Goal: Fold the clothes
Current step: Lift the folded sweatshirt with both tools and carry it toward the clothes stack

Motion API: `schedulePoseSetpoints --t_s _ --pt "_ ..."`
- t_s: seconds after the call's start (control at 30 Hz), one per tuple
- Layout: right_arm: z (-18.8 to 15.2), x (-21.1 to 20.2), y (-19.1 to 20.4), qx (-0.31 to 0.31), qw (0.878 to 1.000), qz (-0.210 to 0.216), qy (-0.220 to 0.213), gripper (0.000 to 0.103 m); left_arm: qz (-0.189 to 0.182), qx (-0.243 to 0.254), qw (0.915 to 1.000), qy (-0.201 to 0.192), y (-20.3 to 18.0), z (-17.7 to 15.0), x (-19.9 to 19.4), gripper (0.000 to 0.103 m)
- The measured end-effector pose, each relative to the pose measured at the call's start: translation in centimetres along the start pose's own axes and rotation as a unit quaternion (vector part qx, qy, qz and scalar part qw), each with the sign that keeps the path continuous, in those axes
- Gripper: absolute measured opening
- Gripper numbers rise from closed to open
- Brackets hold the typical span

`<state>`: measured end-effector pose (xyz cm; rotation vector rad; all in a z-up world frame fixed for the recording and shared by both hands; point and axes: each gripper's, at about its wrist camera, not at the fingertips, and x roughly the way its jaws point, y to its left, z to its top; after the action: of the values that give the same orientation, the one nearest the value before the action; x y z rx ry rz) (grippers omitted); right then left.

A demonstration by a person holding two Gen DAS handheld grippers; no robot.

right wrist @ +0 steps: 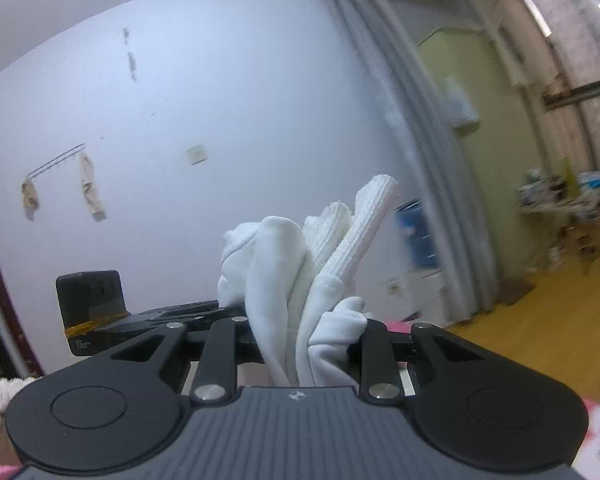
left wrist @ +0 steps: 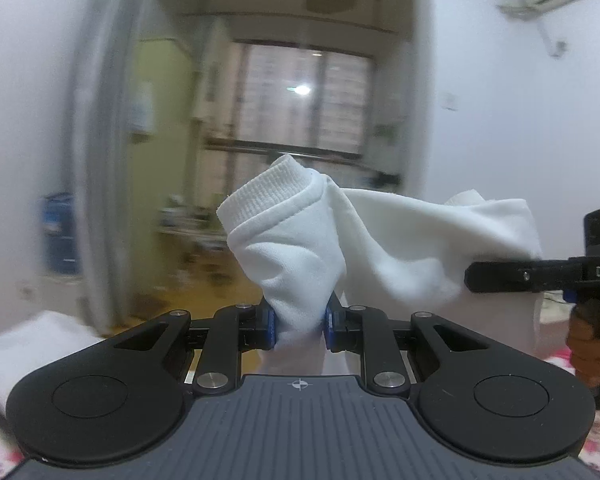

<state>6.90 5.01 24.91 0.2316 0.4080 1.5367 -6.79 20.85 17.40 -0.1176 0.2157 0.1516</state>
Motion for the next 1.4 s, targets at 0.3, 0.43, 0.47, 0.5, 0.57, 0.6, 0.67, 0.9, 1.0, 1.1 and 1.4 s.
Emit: schedulePoseSetpoints --t_s 0.3,0.43,0.47,0.5,0.57,0.6,0.67,0.9,1.0,1.1,1.4 --pt "-4.0 12.6 -0.1 0.057 0.996 0.064 -0.008 0.027 0.083 -0.021 0.9956 0.037 8.7 -0.1 0.8 0.020" --pt "-7.6 14.6 -4.2 0.133 0.988 0.071 -0.030 0.027 0.085 -0.026 0.9929 0.080 11.4 -0.1 3.9 0.020" --pt "-8.5 15.1 -5.3 0.152 0.985 0.072 -0.035 0.027 0.080 -0.028 0.9921 0.092 11.9 -0.2 5.1 0.020" --pt "-9.3 15.6 -6.4 0.169 0.982 0.072 -0.040 0.027 0.076 -0.031 0.9910 0.106 12.2 -0.3 6.6 0.020" --pt "-10.8 16.2 -8.7 0.190 0.979 0.058 -0.047 0.027 0.067 -0.036 0.9883 0.132 12.8 -0.9 9.5 0.020" --pt "-11.4 16.3 -10.0 0.201 0.977 0.051 -0.049 0.027 0.063 -0.039 0.9868 0.144 13.0 -1.3 10.9 0.020" --pt "-12.3 16.5 -12.4 0.219 0.974 0.035 -0.052 0.027 0.059 -0.030 0.9840 0.165 13.5 -2.4 12.9 0.020" --pt "-14.7 17.3 -20.4 0.259 0.964 -0.025 -0.051 0.027 0.041 0.022 0.9724 0.229 12.4 -5.0 20.2 0.020" --pt "-16.7 17.6 -23.1 0.276 0.959 -0.049 -0.041 0.027 0.036 0.048 0.9644 0.257 12.4 -6.9 22.1 0.020" --pt "-18.5 18.1 -25.1 0.300 0.951 -0.063 -0.027 0.027 0.035 0.058 0.9553 0.288 12.7 -9.4 24.0 0.020" --pt "-20.3 19.2 -28.9 0.305 0.951 -0.057 0.011 0.033 0.051 0.002 0.9473 0.316 15.5 -10.1 25.2 0.036"
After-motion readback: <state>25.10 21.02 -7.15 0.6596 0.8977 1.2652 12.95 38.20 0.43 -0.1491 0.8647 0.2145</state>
